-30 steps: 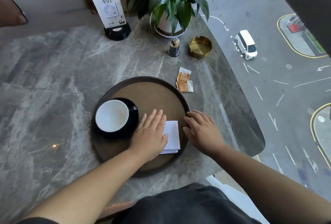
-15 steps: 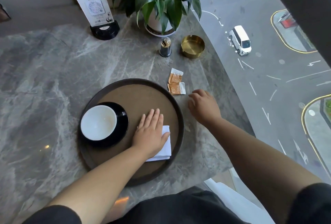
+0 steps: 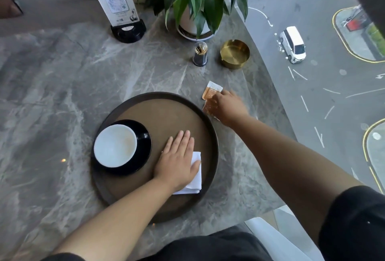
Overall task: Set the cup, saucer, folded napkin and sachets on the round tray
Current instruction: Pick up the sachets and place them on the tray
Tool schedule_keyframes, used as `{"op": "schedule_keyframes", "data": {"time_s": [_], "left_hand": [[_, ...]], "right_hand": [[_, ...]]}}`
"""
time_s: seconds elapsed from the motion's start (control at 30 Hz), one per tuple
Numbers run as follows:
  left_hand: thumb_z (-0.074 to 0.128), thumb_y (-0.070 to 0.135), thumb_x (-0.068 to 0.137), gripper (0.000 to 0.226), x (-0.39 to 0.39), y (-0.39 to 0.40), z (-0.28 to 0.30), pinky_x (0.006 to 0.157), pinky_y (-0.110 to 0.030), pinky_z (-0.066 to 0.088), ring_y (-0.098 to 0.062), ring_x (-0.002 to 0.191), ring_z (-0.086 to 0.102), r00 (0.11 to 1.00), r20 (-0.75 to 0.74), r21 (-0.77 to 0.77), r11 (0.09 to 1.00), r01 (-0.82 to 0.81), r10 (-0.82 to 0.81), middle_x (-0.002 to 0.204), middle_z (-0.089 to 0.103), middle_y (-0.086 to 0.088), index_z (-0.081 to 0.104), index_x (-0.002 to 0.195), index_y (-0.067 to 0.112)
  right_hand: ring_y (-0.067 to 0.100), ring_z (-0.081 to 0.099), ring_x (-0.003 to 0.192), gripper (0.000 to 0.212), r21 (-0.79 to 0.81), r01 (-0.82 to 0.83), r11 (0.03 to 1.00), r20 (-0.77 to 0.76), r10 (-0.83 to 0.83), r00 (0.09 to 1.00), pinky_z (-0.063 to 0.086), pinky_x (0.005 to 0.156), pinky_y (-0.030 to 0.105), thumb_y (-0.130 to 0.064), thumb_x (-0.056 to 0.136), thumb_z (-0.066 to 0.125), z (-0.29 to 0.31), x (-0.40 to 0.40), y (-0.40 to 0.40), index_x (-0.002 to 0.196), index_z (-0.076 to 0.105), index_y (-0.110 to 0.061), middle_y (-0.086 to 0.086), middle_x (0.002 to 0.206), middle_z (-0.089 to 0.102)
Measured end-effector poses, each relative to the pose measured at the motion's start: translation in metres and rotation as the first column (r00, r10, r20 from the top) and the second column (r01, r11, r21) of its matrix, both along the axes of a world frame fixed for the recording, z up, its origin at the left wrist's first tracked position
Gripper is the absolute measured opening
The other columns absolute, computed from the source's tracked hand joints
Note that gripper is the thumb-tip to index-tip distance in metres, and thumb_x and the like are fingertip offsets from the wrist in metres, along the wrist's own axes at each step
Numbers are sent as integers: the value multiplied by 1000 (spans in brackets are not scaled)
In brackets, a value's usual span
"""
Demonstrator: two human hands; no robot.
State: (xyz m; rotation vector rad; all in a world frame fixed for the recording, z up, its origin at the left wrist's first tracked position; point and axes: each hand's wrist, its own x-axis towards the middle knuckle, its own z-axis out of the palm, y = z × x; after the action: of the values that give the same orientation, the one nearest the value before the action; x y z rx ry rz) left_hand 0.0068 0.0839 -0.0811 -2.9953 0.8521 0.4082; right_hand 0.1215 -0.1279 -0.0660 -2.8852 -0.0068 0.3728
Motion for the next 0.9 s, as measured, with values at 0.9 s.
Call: {"op": "schedule_keyframes", "data": {"time_s": [0.9], "left_hand": [[35,49,90,68,2,3,-6,112,-51,28,-31,139,32,1000,3,-44,999,10,-10,150,36,-18,44,138,2]], "right_hand": [[22,59,98,29,96,-225,970,-245,242,939,48,78,33,-13,85,65,32,91,-13,113,65,-20,6,115,64]]}}
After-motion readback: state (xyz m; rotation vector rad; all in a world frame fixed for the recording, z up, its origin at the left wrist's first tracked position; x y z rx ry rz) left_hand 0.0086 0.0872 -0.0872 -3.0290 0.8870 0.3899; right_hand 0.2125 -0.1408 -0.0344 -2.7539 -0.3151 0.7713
